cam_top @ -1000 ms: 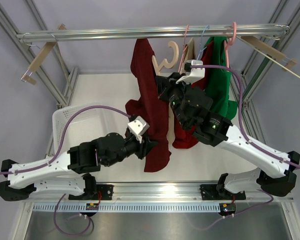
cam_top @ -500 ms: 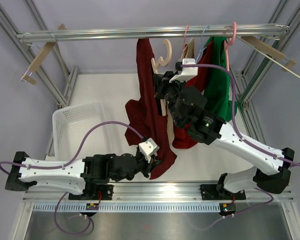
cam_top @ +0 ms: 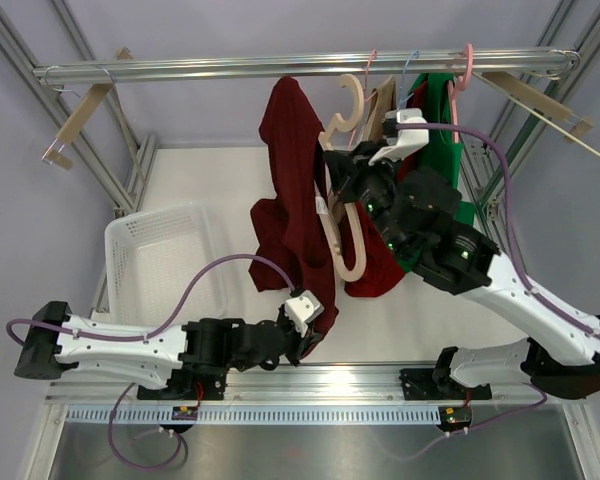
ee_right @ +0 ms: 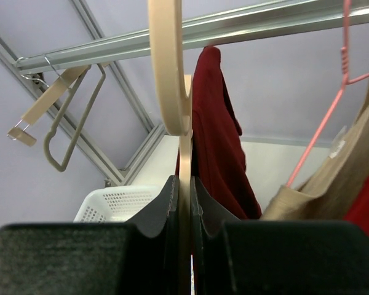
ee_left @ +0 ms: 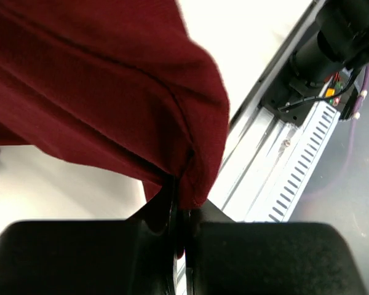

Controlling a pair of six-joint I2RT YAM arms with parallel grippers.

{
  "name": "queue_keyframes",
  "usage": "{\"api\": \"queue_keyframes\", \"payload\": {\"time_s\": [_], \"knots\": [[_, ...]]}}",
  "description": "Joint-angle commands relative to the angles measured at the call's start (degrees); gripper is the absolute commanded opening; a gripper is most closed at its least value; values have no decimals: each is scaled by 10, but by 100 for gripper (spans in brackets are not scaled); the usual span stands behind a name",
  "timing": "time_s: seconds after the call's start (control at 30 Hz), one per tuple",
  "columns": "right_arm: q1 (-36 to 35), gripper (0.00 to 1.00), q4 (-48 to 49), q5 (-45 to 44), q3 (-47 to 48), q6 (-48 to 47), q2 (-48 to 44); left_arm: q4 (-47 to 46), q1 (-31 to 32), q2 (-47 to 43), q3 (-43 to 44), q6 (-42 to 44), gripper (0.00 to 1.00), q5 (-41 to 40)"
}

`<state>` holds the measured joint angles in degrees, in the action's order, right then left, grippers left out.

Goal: Remove the t-shirt from the hanger

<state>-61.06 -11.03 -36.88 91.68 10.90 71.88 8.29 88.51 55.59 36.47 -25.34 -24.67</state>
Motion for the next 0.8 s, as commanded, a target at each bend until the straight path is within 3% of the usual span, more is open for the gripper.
{"api": "queue_keyframes", "payload": {"time_s": [0.0,0.07,0.27,0.4,0.57,0.67,0.7,0.77], "knots": [[18,0,149,18,55,7,-77,-7,14,29,-3,-25,0,55],[17,0,113,48,53,24,-96,40,15,15,20,-21,0,-3],[18,0,39,136,-82,97,-232,78,15,-122,96,50,0,-106],[18,0,-16,193,-122,123,-291,81,15,-135,197,121,0,-154],[18,0,-37,286,-135,147,-322,36,12,-110,251,233,0,-251],[17,0,-39,327,-147,159,-339,-32,-12,-109,241,274,0,-225],[18,0,-41,334,-148,162,-345,-41,-31,-108,239,277,0,-177],[18,0,-38,350,-153,170,-353,-64,-50,-103,230,279,9,-146]]}}
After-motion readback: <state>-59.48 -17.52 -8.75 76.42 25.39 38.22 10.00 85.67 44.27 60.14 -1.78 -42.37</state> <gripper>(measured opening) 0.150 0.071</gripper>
